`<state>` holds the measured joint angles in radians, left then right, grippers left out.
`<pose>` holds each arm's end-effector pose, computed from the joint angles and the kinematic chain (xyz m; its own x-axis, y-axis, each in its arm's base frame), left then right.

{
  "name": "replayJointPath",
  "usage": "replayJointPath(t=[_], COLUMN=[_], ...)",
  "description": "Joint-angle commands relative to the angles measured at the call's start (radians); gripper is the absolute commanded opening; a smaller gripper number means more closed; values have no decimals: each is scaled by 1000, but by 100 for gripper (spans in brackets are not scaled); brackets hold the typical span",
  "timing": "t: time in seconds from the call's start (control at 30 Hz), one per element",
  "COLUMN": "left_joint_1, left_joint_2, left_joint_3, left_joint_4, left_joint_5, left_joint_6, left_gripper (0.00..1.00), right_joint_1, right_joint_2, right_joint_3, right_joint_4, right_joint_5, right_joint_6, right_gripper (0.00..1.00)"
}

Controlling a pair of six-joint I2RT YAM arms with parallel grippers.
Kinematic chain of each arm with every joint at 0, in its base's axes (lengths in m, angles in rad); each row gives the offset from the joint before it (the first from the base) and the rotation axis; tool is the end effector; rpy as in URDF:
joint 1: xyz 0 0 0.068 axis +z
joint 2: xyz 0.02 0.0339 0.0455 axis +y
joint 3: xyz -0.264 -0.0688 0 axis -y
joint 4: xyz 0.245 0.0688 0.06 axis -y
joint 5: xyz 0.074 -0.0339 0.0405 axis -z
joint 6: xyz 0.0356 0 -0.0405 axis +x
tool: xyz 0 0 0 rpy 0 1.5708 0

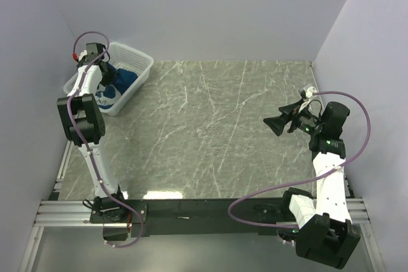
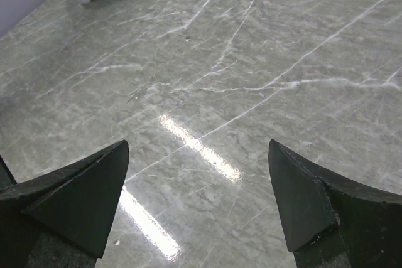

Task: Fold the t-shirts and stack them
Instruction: Grab the tshirt from the pile, then move the tshirt to the center of the board

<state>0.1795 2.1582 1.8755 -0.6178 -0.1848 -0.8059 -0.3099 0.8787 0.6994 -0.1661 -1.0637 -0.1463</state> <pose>0.4771 0.0932 0.2371 -0.3263 -0.7800 -0.5341 -0.7556 0.5547 -0.3485 0.1897 -0.0281 0.3012 -0.2264 -0.0018 -0.9740 -0.6755 0.7208 0.1556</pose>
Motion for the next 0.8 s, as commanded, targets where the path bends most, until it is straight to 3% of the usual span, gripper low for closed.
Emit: replayJointPath(t=[0.0,0.07,0.27,0.5,0.57,0.77], left_joint_1=[-2,-8,-64,-156,-173,-362], left_joint_2=[-40,-89,-453,-723,-762,-775], left_joint_3=[68,47,-68,-107,-84,51], left_joint_4=[9,42,318,595,666,711], left_joint_5=[34,36,47,192,240,278], left_joint_6=[48,71,126,76,38,8], left_gripper=[0,0,0,0,0,0], right_joint_1=[6,6,6,6,6,6], right_joint_2=[-18,-20,-18,-21,-20,-20], right_joint_3=[26,28,28,23,23,22], right_joint_4=[19,16,19,27,28,27], right_joint_5=[-9,-5,-5,-4,-5,1], right_joint_6=[5,4,7,14,16,14], right_gripper=[97,97,97,97,97,97])
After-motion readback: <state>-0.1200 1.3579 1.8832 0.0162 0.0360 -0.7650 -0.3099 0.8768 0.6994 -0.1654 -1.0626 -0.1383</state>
